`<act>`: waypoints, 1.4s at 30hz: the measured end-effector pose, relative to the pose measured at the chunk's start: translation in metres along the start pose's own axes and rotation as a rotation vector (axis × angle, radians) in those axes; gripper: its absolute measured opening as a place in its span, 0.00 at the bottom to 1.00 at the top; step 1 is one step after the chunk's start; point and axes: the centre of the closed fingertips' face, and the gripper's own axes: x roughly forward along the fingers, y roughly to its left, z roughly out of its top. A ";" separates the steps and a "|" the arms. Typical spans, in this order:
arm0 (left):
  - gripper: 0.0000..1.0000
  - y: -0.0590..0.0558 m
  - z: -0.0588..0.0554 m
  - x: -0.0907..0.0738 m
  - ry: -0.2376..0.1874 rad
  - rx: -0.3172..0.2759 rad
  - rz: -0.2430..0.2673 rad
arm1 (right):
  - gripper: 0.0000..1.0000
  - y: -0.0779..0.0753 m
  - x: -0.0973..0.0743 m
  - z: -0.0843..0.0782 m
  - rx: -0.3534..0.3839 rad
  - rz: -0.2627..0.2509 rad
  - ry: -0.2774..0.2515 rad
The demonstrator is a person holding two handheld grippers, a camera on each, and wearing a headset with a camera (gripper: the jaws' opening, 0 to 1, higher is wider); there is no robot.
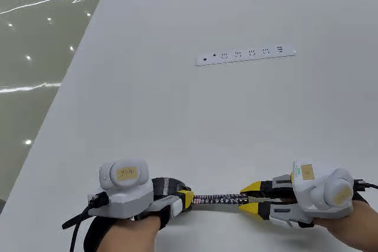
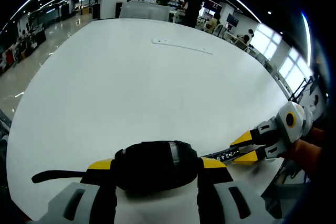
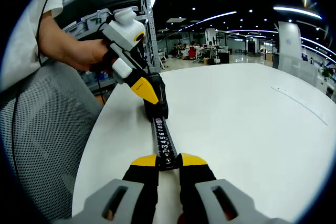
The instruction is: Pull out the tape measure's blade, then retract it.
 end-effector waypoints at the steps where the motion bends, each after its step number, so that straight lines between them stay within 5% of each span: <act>1: 0.59 0.000 0.000 0.000 -0.004 -0.003 0.004 | 0.13 0.000 0.000 0.000 0.000 -0.001 -0.002; 14: 0.62 0.000 0.000 0.000 -0.063 -0.014 0.043 | 0.13 -0.002 0.000 0.000 0.004 -0.013 -0.010; 35: 0.60 0.002 -0.005 -0.006 -0.128 -0.086 0.031 | 0.13 0.000 0.001 -0.003 0.010 -0.012 -0.010; 42: 0.59 0.001 -0.005 -0.004 -0.095 -0.082 0.041 | 0.13 -0.001 0.001 -0.003 0.007 -0.013 -0.009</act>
